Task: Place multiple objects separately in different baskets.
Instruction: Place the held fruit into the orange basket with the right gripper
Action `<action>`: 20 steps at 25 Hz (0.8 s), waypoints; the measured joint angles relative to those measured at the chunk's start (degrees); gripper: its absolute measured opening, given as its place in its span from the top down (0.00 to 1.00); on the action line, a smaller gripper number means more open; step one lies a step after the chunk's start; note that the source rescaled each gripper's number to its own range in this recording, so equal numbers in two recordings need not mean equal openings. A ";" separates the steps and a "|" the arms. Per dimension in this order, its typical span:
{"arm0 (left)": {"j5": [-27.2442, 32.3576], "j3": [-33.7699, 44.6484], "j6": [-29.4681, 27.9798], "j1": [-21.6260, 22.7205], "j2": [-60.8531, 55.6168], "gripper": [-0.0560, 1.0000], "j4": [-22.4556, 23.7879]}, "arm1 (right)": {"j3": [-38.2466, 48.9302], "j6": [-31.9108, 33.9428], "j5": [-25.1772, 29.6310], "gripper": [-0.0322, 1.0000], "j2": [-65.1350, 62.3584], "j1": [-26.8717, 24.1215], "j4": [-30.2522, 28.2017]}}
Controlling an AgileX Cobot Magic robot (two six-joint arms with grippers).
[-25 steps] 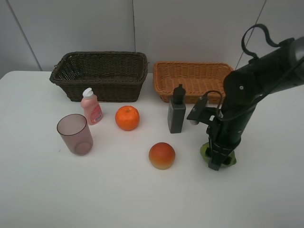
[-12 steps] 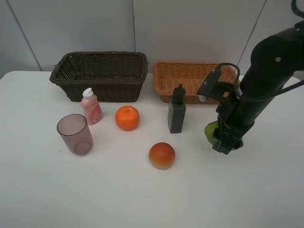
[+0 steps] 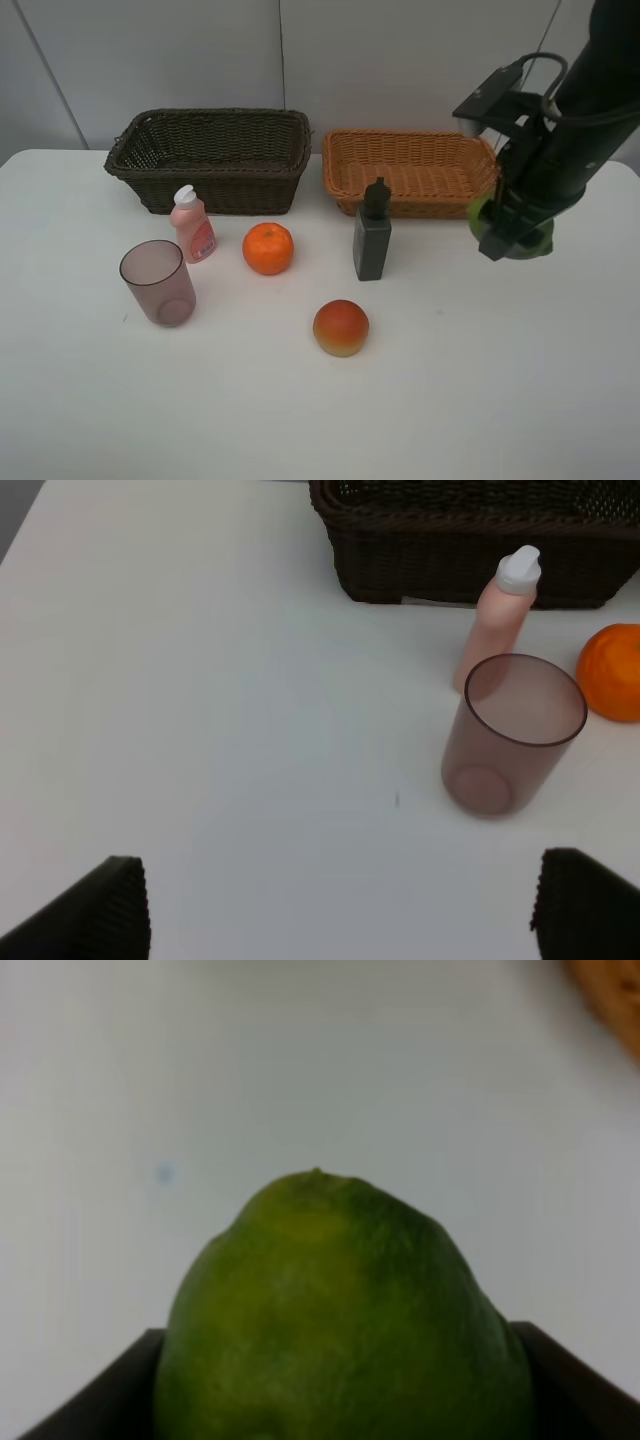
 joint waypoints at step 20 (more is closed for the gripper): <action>0.00 0.00 0.00 0.00 0.00 0.01 0.00 | -8.30 26.64 -27.96 0.49 10.31 -8.42 -11.12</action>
